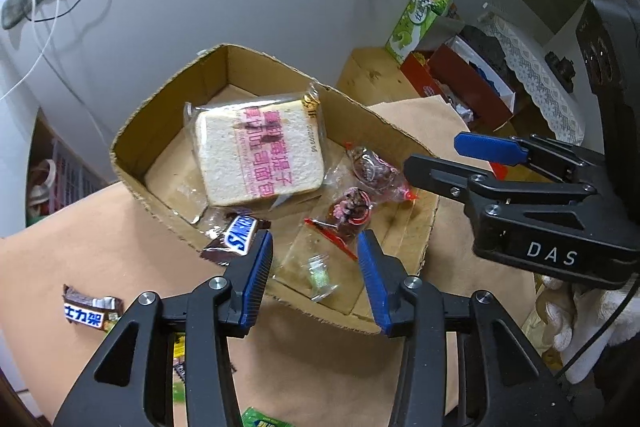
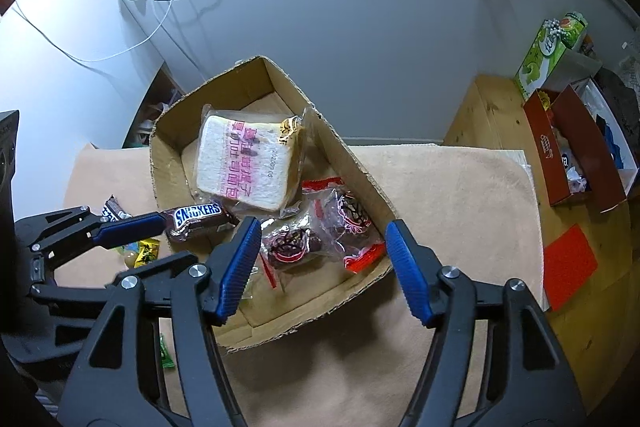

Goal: Organize snacks
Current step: 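Grasp the green square candy with the right gripper while the left grasps the thin green stick candy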

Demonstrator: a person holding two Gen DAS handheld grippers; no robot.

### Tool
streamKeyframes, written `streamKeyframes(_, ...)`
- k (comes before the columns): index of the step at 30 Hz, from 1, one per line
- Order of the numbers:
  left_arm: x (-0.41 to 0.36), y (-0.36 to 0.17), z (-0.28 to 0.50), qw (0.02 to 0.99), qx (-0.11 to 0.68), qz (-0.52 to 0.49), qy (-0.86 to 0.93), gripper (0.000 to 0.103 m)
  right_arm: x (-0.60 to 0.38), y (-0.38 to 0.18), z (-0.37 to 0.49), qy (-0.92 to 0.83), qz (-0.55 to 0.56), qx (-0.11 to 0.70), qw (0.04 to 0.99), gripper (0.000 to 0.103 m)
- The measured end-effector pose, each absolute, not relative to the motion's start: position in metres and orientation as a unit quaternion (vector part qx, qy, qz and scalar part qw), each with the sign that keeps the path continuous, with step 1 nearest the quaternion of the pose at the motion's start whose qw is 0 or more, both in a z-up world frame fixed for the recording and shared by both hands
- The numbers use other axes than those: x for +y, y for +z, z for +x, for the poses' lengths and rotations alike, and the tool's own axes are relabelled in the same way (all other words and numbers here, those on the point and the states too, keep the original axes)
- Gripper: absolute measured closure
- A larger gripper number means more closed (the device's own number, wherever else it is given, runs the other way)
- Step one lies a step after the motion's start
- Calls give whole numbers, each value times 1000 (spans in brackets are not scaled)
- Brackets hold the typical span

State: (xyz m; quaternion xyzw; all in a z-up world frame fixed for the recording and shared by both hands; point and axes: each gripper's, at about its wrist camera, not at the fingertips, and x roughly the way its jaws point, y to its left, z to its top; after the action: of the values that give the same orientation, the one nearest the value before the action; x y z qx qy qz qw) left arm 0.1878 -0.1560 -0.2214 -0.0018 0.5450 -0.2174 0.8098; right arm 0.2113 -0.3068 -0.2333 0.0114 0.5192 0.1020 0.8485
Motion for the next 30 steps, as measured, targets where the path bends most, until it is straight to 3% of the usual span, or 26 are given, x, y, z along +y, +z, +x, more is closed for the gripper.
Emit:
streamKeyframes(18,-29,-205,160,836,529,-64,-133,60,-266,-206,160,149,-32,476,866,35)
streamKeyframes(30,17,-236,125,817,560,-94,-103,60,-224,-232,108,219,-19,516,828,35)
